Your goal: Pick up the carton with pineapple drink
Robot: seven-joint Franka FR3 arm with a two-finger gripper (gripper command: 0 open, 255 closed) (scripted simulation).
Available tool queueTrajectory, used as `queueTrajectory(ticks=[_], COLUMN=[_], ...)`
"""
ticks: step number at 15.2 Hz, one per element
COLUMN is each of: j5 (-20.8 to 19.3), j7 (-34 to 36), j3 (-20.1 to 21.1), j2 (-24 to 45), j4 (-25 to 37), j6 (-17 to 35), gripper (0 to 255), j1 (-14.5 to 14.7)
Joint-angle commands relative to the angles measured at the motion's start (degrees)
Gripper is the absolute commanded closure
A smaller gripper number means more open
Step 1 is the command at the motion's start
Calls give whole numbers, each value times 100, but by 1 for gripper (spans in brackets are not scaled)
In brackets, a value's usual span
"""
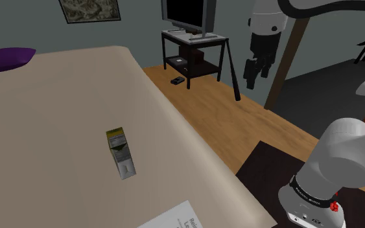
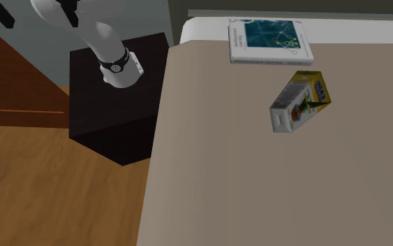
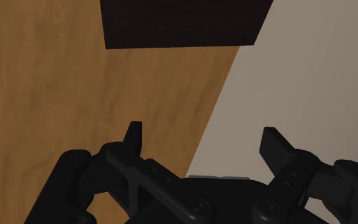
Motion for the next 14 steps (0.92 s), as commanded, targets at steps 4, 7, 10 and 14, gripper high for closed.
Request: queueTrajectory(ticks=[4, 7, 10, 14], j5=[289, 541, 749, 940], j7=[445, 881, 1312, 1887], j3=[325, 644, 958, 1366], j2=[282, 618, 1004, 1592], j4=[87, 234, 440, 810], j6=[173, 357, 545, 791], gripper=[0, 0, 0, 0], j1=[76, 141, 191, 241])
